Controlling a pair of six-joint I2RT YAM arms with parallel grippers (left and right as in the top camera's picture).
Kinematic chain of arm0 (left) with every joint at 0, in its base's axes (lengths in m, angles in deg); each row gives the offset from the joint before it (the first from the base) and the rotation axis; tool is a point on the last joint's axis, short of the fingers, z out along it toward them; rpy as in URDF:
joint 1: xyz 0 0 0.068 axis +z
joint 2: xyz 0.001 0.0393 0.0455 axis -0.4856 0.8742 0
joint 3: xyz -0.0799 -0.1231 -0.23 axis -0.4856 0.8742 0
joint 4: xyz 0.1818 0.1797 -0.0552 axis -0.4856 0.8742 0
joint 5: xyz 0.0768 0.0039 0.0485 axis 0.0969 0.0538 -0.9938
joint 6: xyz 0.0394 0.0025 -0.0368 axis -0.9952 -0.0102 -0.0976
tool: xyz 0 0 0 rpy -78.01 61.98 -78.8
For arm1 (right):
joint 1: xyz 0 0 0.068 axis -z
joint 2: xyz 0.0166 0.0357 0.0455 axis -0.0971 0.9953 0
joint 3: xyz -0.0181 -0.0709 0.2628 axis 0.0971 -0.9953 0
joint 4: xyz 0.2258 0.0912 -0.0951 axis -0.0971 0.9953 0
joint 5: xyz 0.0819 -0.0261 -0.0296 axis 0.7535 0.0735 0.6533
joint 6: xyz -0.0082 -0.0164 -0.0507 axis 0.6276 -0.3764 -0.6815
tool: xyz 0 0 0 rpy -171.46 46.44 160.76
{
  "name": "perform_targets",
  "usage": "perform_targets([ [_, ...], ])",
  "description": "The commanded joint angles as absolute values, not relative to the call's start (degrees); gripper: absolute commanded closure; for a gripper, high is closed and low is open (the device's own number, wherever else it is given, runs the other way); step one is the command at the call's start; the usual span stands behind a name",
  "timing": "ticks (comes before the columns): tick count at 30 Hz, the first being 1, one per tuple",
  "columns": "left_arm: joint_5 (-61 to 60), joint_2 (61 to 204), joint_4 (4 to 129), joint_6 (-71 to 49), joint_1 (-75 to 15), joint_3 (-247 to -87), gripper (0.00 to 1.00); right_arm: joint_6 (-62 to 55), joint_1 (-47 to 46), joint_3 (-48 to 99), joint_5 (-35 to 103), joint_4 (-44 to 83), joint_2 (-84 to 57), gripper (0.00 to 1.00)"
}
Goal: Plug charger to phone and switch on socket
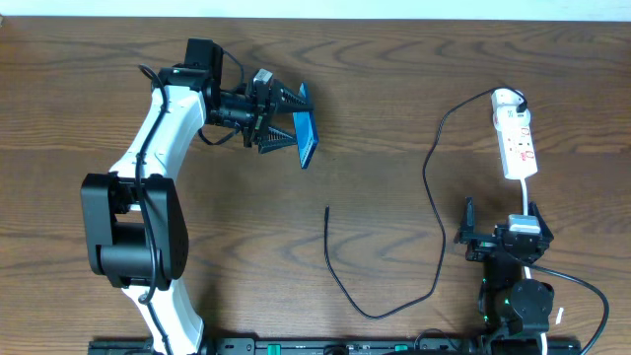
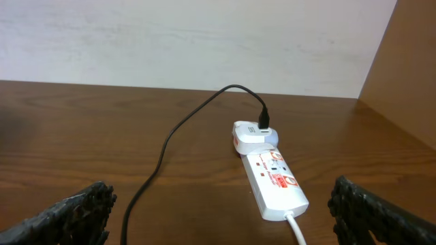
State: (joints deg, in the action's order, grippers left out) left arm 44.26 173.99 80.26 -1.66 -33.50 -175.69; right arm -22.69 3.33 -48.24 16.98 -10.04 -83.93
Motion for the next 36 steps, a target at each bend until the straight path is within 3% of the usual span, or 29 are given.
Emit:
perform_targets([
  [1,45.55,172.11,80.18,-6.56,-33.35,-175.77,0.93,-21.99,2.89,-48.37,16.35,-9.90,-84.30,0.01],
  [17,45.55,172.11,76.74,-8.53,-33.35,-175.77,0.93,-21.99,2.89,-48.37,16.35,-9.90,-84.30,0.01],
  [29,40.96,172.11,62.76,8.39,-33.35,-175.77,0.93,-22.64,2.89,-48.37,16.11,-10.04,-84.30,0.01],
  [36,39.95,172.11,60.40,11.21,-33.35,-175.77,0.93,-22.64,2.89,-48.37,16.11,-10.04,-84.30,0.01],
])
